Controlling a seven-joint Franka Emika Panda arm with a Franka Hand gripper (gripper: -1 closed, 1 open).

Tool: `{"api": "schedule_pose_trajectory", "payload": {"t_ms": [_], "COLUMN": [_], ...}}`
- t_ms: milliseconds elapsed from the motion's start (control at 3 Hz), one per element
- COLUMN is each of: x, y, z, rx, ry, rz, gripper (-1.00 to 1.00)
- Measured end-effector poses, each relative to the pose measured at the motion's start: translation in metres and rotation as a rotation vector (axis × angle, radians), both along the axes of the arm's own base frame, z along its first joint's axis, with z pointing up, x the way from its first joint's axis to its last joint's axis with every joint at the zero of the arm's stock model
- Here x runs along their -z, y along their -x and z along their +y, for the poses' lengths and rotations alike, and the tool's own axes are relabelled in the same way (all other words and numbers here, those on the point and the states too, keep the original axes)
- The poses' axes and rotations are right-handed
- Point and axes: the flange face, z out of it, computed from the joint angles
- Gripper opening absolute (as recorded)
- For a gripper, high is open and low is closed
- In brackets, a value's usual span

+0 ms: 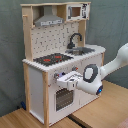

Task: Play with the kitchen

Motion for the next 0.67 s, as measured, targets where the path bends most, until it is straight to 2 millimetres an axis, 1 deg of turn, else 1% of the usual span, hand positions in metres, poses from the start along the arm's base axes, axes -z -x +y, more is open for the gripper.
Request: {"api": "schedule_pose_trajectory", "payload": {"t_ms": [333, 667], "x": [-0.0015, 0.0014], "y": [0.0036, 0.0017], "z": [0.0114, 0.0081], "rx": [-0.018, -0.012], "ry": [-0.012, -0.045], "rz": [0.001, 0.013], "gripper": [-1.0, -1.0]}}
